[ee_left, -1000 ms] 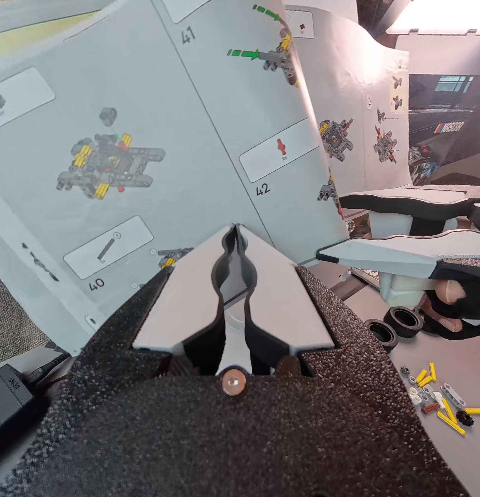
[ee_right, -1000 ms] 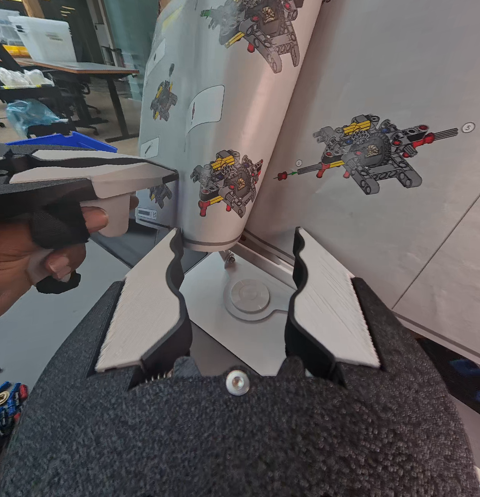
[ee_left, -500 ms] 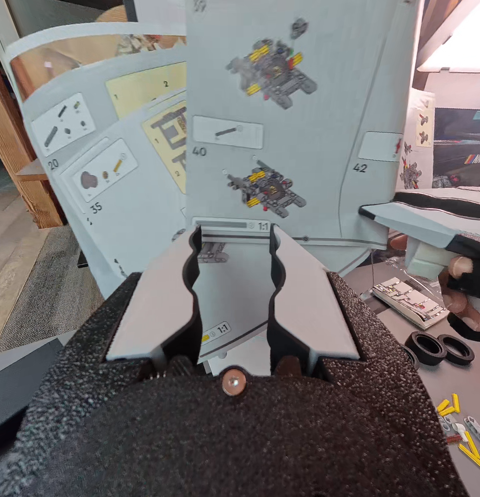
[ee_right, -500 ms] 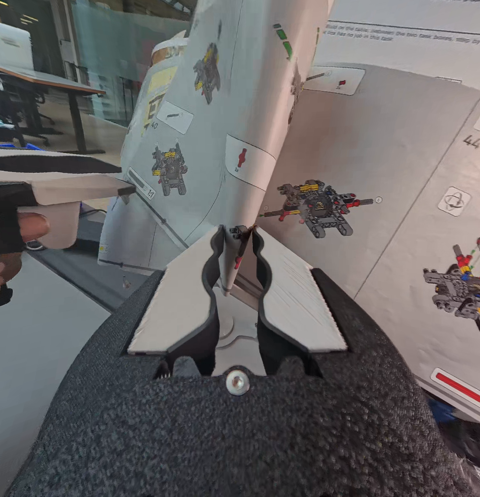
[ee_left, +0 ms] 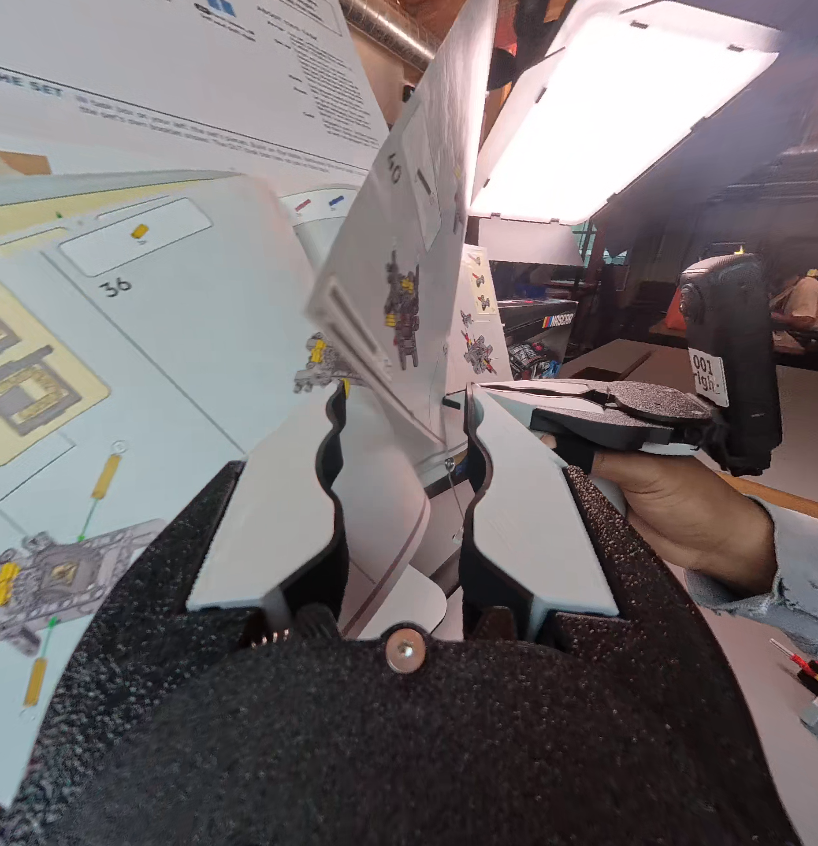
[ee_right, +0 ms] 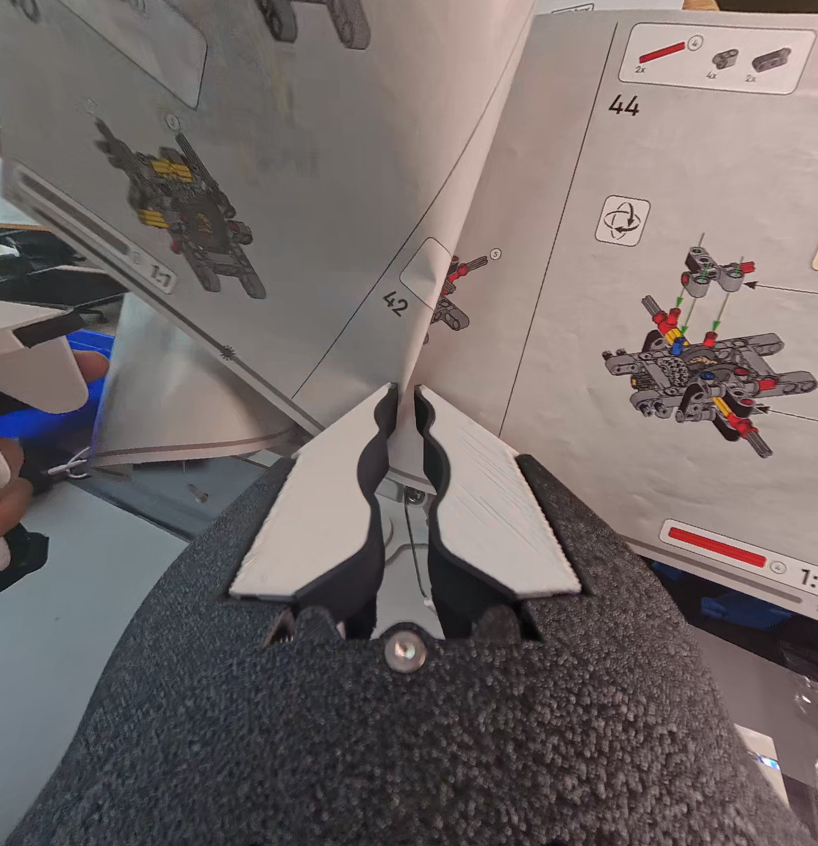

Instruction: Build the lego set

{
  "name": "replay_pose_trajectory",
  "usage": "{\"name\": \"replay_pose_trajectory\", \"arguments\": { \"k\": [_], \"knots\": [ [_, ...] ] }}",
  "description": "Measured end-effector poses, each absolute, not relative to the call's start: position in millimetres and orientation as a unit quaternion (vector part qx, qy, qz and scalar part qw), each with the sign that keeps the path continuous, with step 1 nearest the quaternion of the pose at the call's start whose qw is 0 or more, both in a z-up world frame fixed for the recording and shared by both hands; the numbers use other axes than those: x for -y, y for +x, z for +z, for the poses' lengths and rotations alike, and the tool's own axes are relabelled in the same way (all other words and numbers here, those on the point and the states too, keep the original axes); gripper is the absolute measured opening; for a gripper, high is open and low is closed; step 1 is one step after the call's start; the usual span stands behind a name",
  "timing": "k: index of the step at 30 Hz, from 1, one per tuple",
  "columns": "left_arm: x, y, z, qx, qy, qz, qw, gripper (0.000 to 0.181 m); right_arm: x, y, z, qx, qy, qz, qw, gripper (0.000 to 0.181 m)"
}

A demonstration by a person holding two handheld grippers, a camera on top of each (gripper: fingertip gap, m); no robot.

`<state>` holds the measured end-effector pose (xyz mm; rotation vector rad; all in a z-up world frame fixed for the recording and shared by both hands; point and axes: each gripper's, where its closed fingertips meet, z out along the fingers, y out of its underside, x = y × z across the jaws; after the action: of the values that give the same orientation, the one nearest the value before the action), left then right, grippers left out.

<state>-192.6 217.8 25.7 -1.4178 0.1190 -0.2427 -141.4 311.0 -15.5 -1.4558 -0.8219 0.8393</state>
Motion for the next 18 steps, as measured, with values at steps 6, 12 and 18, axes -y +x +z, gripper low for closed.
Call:
{"name": "replay_pose_trajectory", "arguments": {
  "k": [6, 12, 18],
  "knots": [
    [-244, -139, 35, -0.129, -0.661, -0.095, 0.733, 0.013, -317, -120, -12, 0.313, -0.622, 0.395, 0.600, 0.018],
    [-258, -102, 22, -0.184, -0.670, -0.063, 0.717, 0.000, -303, -57, 31, 0.267, -0.531, 0.554, 0.583, 0.054],
    [-276, -74, 2, -0.227, -0.683, -0.028, 0.693, 0.000, -269, -48, 36, 0.359, -0.526, 0.595, 0.490, 0.104]
  ]
}}
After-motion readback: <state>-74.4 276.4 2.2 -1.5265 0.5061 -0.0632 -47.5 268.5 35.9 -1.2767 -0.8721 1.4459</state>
